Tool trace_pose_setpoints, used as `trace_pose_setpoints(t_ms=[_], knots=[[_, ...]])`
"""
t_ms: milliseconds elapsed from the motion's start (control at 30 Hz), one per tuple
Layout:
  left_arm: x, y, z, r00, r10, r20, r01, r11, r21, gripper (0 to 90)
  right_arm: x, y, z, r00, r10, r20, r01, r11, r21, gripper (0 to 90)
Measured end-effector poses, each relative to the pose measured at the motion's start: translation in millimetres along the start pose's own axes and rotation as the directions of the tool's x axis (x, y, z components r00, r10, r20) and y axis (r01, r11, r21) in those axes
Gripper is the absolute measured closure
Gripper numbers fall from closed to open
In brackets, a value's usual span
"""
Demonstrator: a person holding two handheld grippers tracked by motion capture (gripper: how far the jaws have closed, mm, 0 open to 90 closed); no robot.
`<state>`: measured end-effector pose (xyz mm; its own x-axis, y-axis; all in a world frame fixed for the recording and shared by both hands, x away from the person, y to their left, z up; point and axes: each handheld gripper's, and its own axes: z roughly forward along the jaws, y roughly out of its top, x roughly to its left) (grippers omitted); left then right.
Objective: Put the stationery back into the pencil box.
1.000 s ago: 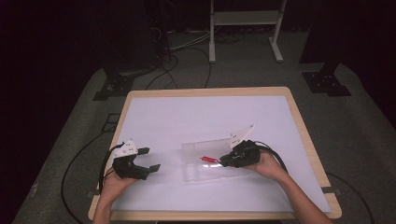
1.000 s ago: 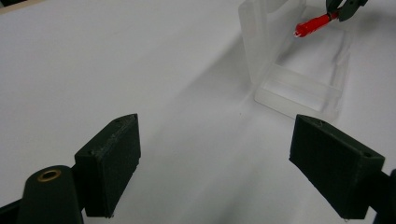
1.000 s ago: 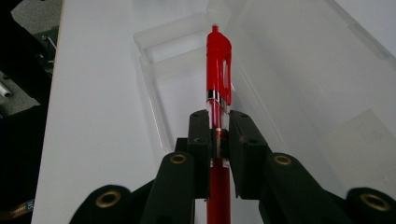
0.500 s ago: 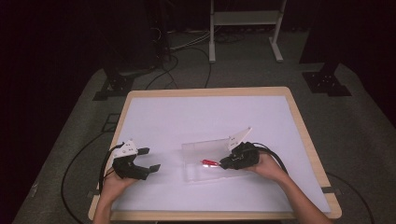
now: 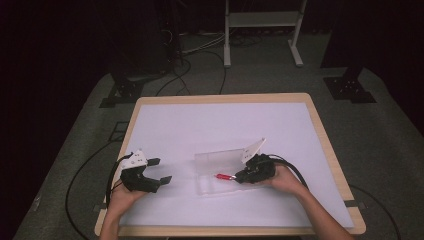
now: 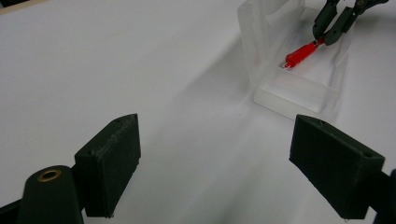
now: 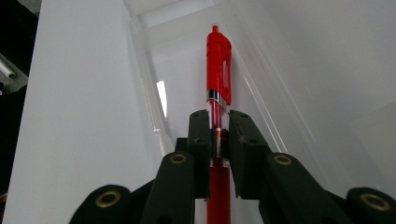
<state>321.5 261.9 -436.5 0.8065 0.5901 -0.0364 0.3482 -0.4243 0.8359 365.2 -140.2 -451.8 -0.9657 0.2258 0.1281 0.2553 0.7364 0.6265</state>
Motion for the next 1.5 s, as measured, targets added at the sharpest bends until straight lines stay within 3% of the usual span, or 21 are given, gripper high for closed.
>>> trace_pose_setpoints(t_ms=[1167, 1500], knots=[[-1.4, 1.1, -0.2, 1.0000, 0.003, 0.008, -0.003, 1.0000, -0.005, 15.8, -0.5, -5.5, 8.4, 0.9998, 0.012, -0.013, -0.012, 1.000, -0.006, 77.5], [-2.3, 1.8, -1.2, 1.0000, 0.002, 0.008, -0.002, 1.0000, -0.007, 15.9, -0.6, -4.7, 5.9, 0.9997, 0.020, -0.014, -0.020, 1.000, -0.019, 66.8]])
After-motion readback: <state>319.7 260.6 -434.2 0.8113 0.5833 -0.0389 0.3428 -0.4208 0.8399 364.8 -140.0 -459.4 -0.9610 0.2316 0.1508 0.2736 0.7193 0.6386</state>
